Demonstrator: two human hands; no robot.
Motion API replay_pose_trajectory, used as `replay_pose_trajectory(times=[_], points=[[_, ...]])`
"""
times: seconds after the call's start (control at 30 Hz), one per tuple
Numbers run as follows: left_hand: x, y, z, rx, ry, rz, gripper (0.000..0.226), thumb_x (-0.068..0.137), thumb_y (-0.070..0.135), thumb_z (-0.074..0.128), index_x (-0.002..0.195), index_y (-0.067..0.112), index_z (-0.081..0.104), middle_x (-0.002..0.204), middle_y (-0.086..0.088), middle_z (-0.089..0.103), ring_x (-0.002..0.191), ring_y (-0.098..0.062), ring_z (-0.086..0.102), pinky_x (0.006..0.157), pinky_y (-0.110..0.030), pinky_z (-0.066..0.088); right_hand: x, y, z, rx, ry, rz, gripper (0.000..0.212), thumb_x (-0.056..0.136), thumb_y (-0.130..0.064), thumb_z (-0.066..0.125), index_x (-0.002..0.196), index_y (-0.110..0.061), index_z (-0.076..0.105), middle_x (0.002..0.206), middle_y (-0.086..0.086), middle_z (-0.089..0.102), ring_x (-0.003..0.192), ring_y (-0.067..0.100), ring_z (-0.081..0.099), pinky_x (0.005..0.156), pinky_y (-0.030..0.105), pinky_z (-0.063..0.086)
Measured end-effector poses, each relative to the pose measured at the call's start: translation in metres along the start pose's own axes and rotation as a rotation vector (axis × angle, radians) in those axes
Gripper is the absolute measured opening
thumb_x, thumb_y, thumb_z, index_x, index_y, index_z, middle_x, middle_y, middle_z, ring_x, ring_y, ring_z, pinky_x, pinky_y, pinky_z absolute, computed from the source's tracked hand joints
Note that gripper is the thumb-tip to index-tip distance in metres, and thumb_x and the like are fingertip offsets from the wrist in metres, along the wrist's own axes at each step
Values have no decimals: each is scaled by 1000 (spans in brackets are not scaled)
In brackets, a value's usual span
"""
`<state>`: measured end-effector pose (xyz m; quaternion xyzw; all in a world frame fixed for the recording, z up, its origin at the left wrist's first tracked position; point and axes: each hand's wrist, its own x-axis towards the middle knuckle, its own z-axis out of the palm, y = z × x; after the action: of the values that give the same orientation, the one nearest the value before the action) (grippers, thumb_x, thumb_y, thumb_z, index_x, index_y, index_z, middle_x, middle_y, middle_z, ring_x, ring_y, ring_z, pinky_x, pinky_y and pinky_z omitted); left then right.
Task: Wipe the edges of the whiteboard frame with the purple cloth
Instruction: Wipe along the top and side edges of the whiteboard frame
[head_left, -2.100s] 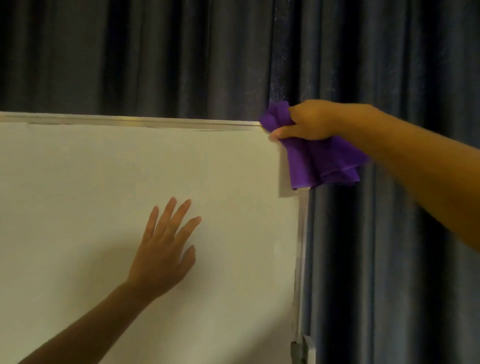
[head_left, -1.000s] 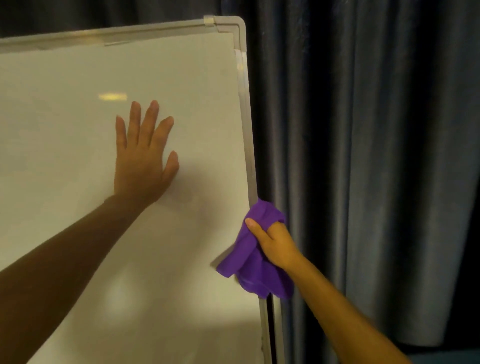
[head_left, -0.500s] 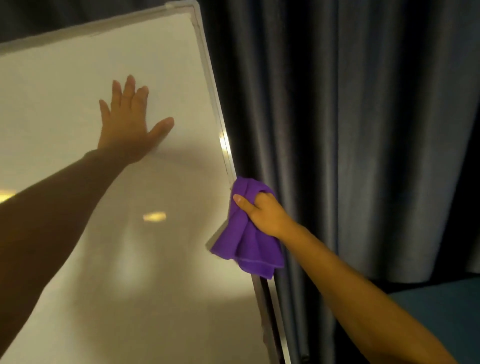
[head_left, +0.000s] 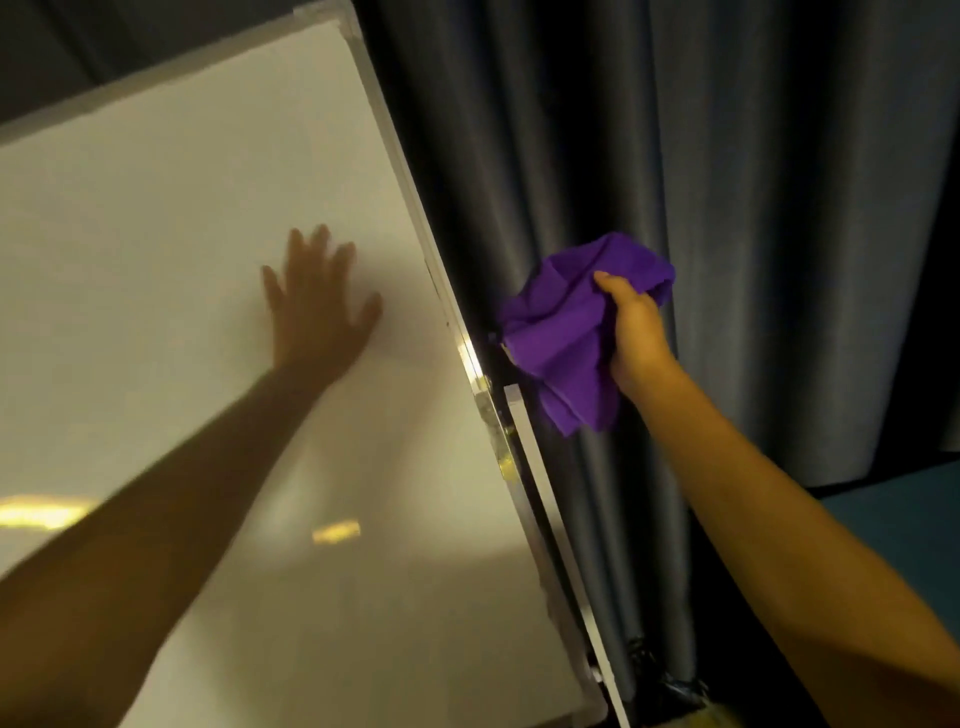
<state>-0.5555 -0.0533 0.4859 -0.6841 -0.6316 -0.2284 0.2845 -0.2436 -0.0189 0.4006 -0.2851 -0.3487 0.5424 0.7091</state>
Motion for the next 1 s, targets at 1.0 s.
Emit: replay_pose_trajectory(times=[1.0], points=[[-17,15,86,162,98,32,82,102,67,16,164,14,2,172,-15,1,159,-39,0,123,-71,5,-130,239,-83,-550,67,391,24,98,-44,48,81,-29,57,101,7,66,91,18,62,79,30,51]])
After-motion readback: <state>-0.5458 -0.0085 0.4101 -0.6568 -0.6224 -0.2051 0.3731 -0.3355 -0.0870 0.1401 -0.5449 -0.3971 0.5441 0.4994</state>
